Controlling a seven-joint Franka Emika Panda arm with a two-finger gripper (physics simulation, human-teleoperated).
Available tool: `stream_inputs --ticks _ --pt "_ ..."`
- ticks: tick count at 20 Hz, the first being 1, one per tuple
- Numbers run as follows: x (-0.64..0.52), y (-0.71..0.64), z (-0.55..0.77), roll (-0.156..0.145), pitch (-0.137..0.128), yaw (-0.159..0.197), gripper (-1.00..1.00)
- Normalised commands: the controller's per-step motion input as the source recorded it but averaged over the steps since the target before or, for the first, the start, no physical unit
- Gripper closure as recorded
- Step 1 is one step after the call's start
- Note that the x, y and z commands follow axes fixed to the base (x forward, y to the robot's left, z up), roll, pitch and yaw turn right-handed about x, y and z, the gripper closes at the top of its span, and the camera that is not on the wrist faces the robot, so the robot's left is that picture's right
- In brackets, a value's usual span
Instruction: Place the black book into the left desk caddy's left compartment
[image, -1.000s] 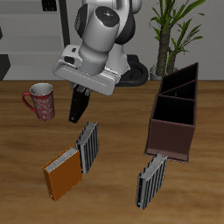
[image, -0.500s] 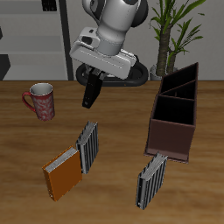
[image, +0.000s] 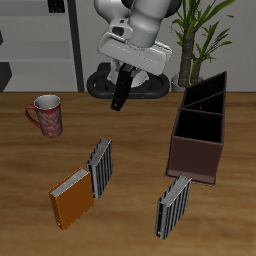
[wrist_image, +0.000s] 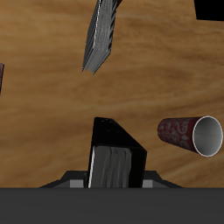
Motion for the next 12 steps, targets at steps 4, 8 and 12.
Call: stream_inputs --ticks 4,8,12 --pt "-0.39 0.42 0.11 0.013 -0.024 0.001 1.0" --pt "-0.43 0.47 0.0 0.058 -0.021 0.031 1.0" --pt "-0.28 0.22 0.02 -0.013 -0.017 0.005 1.0"
